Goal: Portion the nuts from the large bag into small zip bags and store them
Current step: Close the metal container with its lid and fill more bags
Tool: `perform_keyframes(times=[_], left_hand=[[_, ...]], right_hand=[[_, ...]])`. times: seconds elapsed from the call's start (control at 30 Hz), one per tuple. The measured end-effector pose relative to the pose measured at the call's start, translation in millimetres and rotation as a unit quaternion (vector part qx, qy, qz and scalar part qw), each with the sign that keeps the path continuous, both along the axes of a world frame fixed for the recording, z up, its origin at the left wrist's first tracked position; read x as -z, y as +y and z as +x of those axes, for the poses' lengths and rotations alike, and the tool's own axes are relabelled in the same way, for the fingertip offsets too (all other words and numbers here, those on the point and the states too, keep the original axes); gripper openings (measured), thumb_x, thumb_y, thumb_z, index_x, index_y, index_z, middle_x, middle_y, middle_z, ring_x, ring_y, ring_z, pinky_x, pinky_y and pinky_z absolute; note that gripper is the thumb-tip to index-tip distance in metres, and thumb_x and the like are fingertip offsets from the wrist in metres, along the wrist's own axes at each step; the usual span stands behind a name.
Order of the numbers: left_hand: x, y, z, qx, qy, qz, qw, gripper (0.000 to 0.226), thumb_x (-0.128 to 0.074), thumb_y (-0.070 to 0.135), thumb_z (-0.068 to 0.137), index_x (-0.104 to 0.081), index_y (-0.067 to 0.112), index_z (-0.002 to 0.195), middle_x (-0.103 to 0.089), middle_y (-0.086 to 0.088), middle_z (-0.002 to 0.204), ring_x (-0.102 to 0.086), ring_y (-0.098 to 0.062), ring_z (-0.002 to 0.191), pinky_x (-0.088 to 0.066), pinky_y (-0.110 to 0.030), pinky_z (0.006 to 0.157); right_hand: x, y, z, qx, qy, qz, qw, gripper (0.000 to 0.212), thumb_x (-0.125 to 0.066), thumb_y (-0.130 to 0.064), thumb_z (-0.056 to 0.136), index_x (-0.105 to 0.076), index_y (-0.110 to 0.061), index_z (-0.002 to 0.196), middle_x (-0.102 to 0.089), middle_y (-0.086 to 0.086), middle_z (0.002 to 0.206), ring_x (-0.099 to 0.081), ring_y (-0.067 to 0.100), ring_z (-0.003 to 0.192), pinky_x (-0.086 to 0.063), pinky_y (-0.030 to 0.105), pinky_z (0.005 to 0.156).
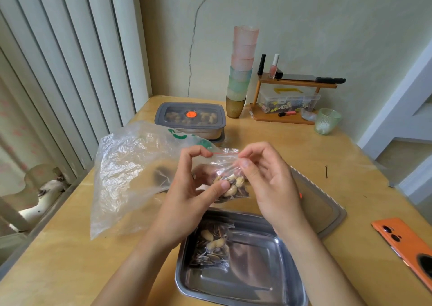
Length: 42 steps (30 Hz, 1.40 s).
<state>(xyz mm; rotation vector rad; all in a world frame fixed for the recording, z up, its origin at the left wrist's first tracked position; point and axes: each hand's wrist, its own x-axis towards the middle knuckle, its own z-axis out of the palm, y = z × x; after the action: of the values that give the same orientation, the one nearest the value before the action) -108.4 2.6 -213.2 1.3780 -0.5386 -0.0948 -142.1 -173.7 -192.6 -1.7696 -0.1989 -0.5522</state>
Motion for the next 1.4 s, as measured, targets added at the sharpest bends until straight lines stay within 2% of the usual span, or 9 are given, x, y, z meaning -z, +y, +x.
perform_keyframes(times=[0.2, 0.33, 0.43, 0.67, 0.87, 1.0, 1.13, 1.3, 1.4], left_hand=[[-1, 0, 2, -0.015, 0.002, -0.018, 1.0, 0.043, -0.075, 0.003, 0.085, -0.065, 0.006, 0.126, -0.075, -0.011, 0.113, -0.072, -0.026, 0.107, -0.06, -0.04, 0.091], [0, 0, 2, -0.018, -0.002, -0.015, 1.0, 0.049, -0.075, -0.001, 0.083, -0.064, 0.007, 0.13, -0.077, -0.006, 0.116, -0.073, -0.023, 0.109, -0.058, -0.029, 0.09], [3, 1, 2, -0.014, -0.002, -0.004, 1.0, 0.059, -0.078, 0.006, 0.081, -0.061, 0.012, 0.136, -0.075, -0.013, 0.114, -0.07, -0.033, 0.111, -0.058, -0.039, 0.097], [10, 4, 4, -0.061, -0.109, 0.105, 0.987, 0.061, -0.095, 0.035, 0.069, -0.071, 0.035, 0.126, -0.042, -0.002, 0.137, -0.066, -0.024, 0.115, -0.053, -0.038, 0.104], [-11, 14, -8, -0.117, -0.264, 0.262, 0.921, 0.028, -0.082, 0.028, 0.086, -0.071, 0.035, 0.11, -0.051, 0.015, 0.135, -0.055, -0.01, 0.119, -0.04, -0.014, 0.098], [-25, 21, -23, -0.075, -0.265, 0.319, 0.907, 0.035, -0.079, 0.033, 0.088, -0.057, 0.033, 0.115, -0.066, 0.02, 0.097, -0.063, -0.002, 0.093, -0.043, -0.014, 0.074], [-29, 24, -44, -0.033, -0.237, 0.421, 0.875, 0.037, -0.08, 0.044, 0.084, -0.054, 0.033, 0.109, -0.065, 0.023, 0.083, -0.059, 0.005, 0.081, -0.042, -0.012, 0.067], [-8, 11, -55, -0.039, -0.298, 0.565, 0.769, 0.029, -0.069, 0.056, 0.082, -0.061, 0.036, 0.101, -0.045, 0.018, 0.091, -0.043, -0.009, 0.099, -0.032, -0.029, 0.086], [8, 8, -55, -0.069, -0.292, 0.578, 0.759, 0.038, -0.068, 0.058, 0.08, -0.055, 0.035, 0.106, -0.043, 0.01, 0.107, -0.033, -0.016, 0.104, -0.034, -0.035, 0.099]], right_hand=[[-2, -5, -3, -0.061, 0.085, -0.05, 0.993, 0.012, -0.07, -0.028, 0.099, -0.074, -0.027, 0.11, -0.076, -0.006, 0.108, -0.072, 0.018, 0.104, -0.058, 0.048, 0.094], [-4, -15, -3, -0.098, 0.139, -0.08, 0.982, 0.046, -0.086, -0.032, 0.085, -0.068, -0.038, 0.127, -0.07, -0.012, 0.124, -0.068, 0.013, 0.116, -0.055, 0.041, 0.104], [-2, -20, -6, -0.105, 0.144, -0.107, 0.978, 0.062, -0.087, -0.02, 0.083, -0.062, -0.04, 0.136, -0.064, -0.014, 0.123, -0.067, 0.01, 0.117, -0.054, 0.038, 0.105], [-5, -12, -9, 0.005, 0.084, -0.249, 0.965, 0.052, -0.083, -0.021, 0.085, -0.067, -0.03, 0.134, -0.061, -0.018, 0.11, -0.066, 0.005, 0.102, -0.057, 0.032, 0.092], [-22, -8, -27, 0.032, 0.046, -0.31, 0.949, 0.028, -0.084, -0.029, 0.084, -0.071, -0.032, 0.108, -0.046, -0.026, 0.127, -0.048, -0.008, 0.118, -0.038, 0.006, 0.097], [-36, -10, -46, -0.016, 0.136, -0.287, 0.948, 0.027, -0.081, -0.036, 0.085, -0.063, -0.039, 0.105, -0.07, -0.016, 0.095, -0.064, 0.002, 0.081, -0.056, 0.028, 0.073], [-30, -17, -67, -0.06, 0.303, -0.279, 0.909, 0.028, -0.078, -0.045, 0.087, -0.056, -0.034, 0.1, -0.073, -0.006, 0.077, -0.064, 0.01, 0.056, -0.048, 0.032, 0.061], [-9, -12, -76, -0.02, 0.379, -0.364, 0.85, 0.026, -0.077, -0.04, 0.09, -0.062, -0.03, 0.109, -0.067, -0.004, 0.062, -0.059, 0.008, 0.051, -0.046, 0.031, 0.059], [3, 3, -73, 0.039, 0.343, -0.408, 0.845, 0.029, -0.073, -0.038, 0.093, -0.068, -0.027, 0.12, -0.068, 0.0, 0.095, -0.066, 0.018, 0.075, -0.048, 0.03, 0.063]])
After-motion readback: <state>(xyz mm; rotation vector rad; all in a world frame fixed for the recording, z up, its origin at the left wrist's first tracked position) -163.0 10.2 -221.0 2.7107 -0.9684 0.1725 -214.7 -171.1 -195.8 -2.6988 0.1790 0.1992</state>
